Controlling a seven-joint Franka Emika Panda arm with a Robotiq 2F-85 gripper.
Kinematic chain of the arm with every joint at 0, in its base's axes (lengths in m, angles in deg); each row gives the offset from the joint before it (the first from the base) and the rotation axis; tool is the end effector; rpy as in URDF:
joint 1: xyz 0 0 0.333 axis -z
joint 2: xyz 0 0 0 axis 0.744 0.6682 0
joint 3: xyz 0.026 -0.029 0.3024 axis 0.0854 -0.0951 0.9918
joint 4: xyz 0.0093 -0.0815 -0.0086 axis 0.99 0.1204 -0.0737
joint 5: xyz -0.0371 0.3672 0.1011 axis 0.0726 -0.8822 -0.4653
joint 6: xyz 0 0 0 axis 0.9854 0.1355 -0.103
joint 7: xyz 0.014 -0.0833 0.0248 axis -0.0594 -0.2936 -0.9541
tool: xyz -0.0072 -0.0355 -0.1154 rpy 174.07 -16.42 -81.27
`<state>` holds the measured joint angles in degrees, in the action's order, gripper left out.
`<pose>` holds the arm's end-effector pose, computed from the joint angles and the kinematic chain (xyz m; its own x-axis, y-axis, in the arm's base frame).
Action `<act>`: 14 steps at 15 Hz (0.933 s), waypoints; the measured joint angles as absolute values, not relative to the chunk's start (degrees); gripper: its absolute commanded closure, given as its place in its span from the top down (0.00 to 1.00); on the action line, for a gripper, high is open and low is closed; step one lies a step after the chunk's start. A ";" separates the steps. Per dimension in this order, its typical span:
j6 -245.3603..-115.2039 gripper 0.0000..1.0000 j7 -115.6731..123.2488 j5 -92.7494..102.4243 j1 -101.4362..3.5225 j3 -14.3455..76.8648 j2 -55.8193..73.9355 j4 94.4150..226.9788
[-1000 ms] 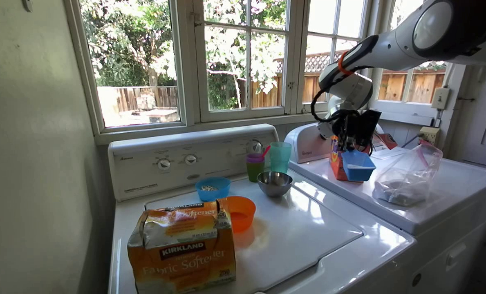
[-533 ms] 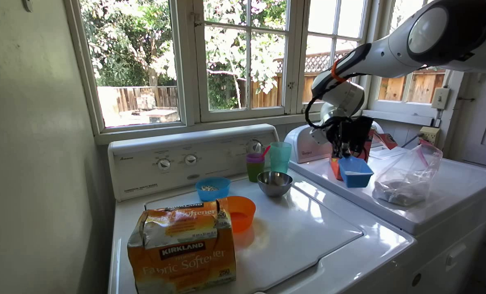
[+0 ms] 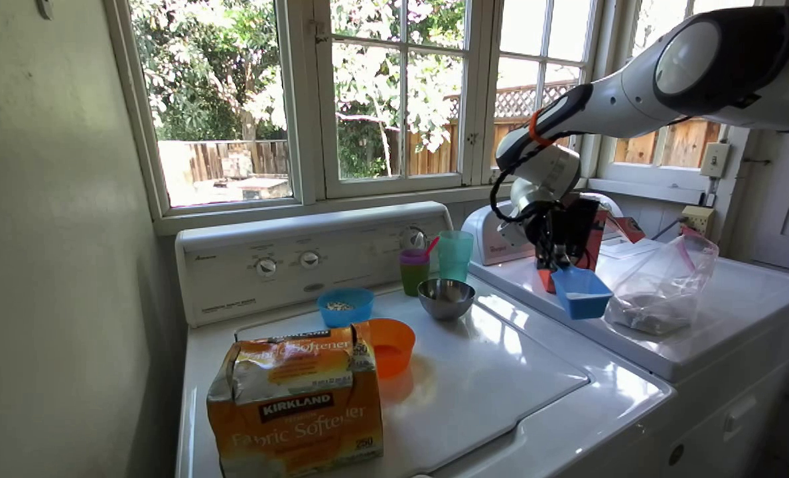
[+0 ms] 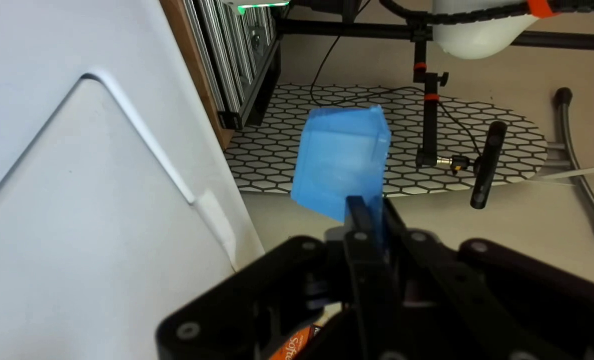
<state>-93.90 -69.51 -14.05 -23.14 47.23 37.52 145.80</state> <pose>0.5372 -0.1033 0.2601 0.5058 0.8625 0.0197 0.2037 -0.0972 -0.9742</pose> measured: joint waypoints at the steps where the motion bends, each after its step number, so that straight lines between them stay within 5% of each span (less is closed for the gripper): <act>1: -93.90 0.02 -69.39 -13.89 -23.09 47.29 37.88 145.78; 14: -93.95 0.02 -65.47 -13.28 -22.92 45.76 40.46 142.89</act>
